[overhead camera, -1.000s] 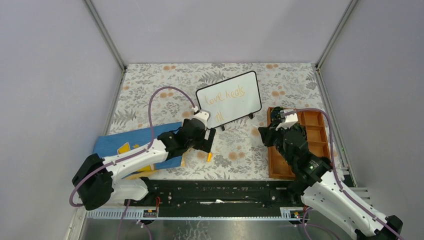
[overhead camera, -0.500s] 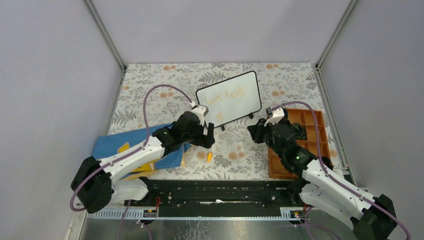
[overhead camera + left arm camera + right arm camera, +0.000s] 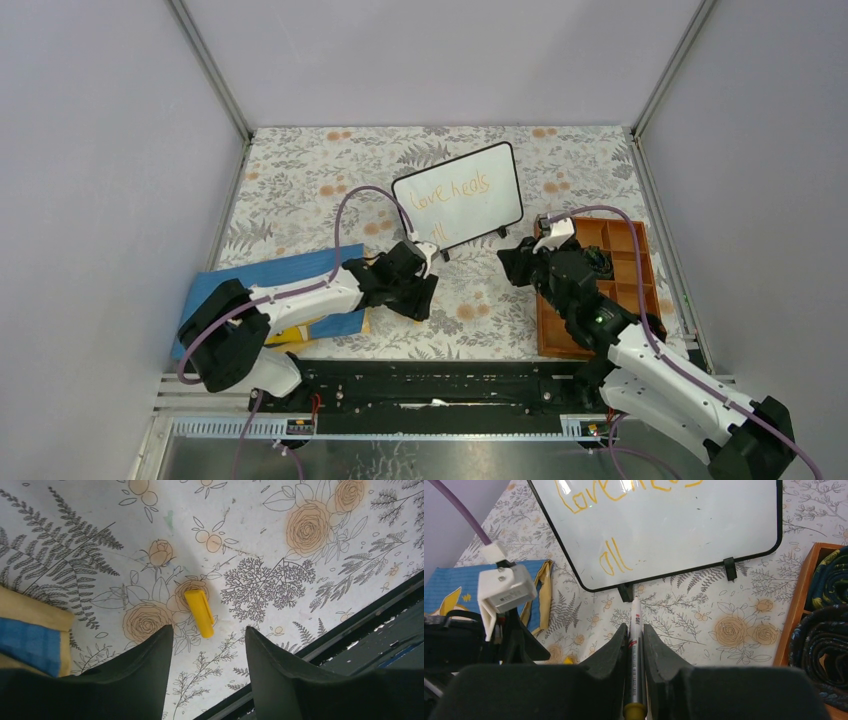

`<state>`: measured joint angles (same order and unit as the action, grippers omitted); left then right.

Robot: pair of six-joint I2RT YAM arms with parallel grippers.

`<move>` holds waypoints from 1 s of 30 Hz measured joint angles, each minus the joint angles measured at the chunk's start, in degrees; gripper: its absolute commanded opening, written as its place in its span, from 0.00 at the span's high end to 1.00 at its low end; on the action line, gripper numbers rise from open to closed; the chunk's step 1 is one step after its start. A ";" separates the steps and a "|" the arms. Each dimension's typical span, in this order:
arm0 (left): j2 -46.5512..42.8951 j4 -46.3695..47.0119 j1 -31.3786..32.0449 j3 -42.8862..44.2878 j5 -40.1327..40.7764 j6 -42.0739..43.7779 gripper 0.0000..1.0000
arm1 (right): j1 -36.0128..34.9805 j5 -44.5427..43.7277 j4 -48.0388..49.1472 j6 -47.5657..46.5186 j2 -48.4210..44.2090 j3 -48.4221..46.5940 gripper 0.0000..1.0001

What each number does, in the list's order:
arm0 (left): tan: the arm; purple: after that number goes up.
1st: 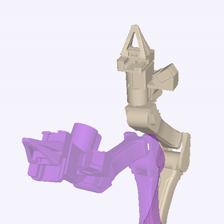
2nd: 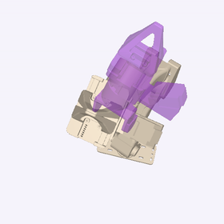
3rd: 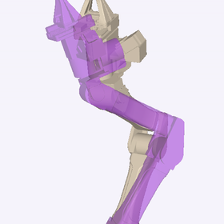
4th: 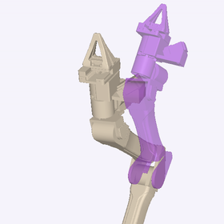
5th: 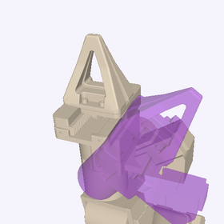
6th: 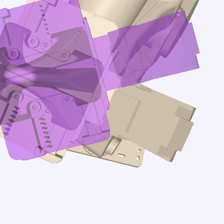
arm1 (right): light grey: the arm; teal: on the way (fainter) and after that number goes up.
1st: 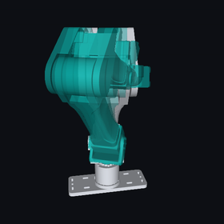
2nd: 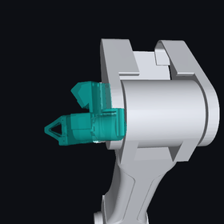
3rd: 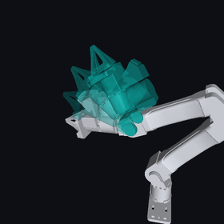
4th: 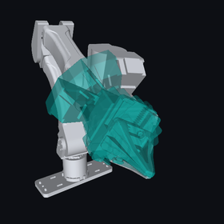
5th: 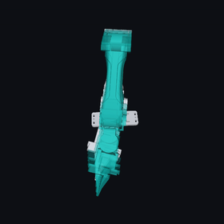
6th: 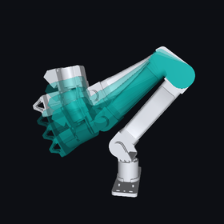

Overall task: Write a sentence on the whiteboard
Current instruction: Close the whiteboard marker at the center of the board.

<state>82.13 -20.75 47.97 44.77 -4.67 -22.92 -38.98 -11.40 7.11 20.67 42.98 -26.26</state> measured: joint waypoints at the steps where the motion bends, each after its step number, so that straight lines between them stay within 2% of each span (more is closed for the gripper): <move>1: 0.63 -0.31 0.28 0.24 0.17 -0.11 0.40 | 0.00 -0.11 -0.02 -0.04 -0.24 0.04 1.00; 17: 6.54 -2.95 1.77 2.47 4.90 -1.88 0.53 | 0.00 -1.53 0.00 -0.09 -1.42 1.09 1.00; 30: 8.41 -2.99 2.25 3.65 6.03 -3.56 0.60 | 0.00 -1.62 0.07 -0.07 -2.49 1.79 1.00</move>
<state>90.54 -23.75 50.22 48.42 1.37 -26.48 -38.98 -13.02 7.18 20.60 40.49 -24.47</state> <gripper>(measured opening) 0.423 0.187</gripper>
